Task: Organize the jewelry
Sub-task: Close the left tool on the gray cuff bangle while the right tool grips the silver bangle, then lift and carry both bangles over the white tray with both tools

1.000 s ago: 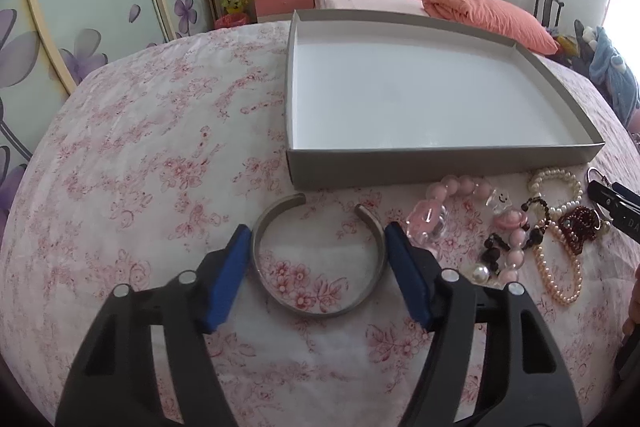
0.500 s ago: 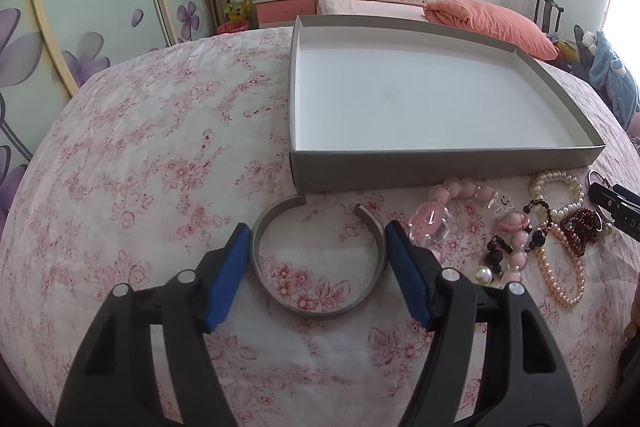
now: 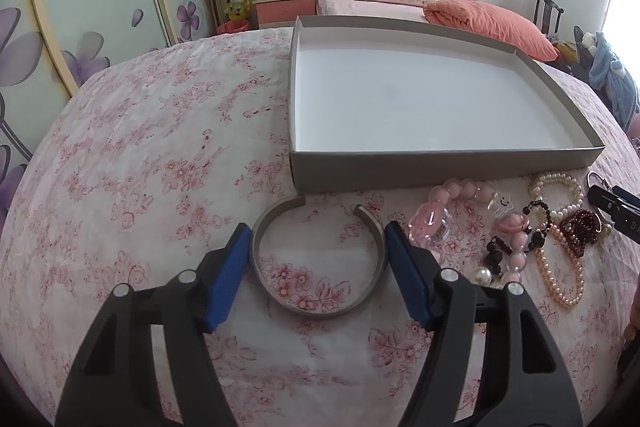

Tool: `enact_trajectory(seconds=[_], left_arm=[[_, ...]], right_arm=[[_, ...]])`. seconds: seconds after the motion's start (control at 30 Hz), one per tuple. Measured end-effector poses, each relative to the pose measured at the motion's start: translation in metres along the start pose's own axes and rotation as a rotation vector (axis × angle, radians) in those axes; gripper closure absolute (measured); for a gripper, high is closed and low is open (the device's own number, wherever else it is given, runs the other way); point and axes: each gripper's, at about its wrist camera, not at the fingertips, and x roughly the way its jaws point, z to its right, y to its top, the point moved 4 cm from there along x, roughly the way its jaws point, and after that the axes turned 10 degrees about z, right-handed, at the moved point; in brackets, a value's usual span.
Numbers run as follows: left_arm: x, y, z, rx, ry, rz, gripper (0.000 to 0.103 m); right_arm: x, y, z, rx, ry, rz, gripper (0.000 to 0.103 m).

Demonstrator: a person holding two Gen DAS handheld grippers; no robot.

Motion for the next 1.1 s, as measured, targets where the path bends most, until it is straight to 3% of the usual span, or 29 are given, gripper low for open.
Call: enact_trajectory(seconds=[0.67,0.83,1.1], left_arm=[[-0.026,-0.001,-0.007,-0.040,-0.005,0.045,0.037],[-0.044,0.008,-0.003,-0.051,-0.024,0.102,0.037],[-0.086,0.034,0.016,-0.043,-0.057,0.259,0.037]], right_arm=[[-0.026,0.007,-0.006,0.002,0.047,0.096,0.029],[-0.044,0.016,-0.015,-0.007,0.081,0.152,0.029],[-0.089,0.036,-0.038,-0.043,0.146,0.325,0.029]])
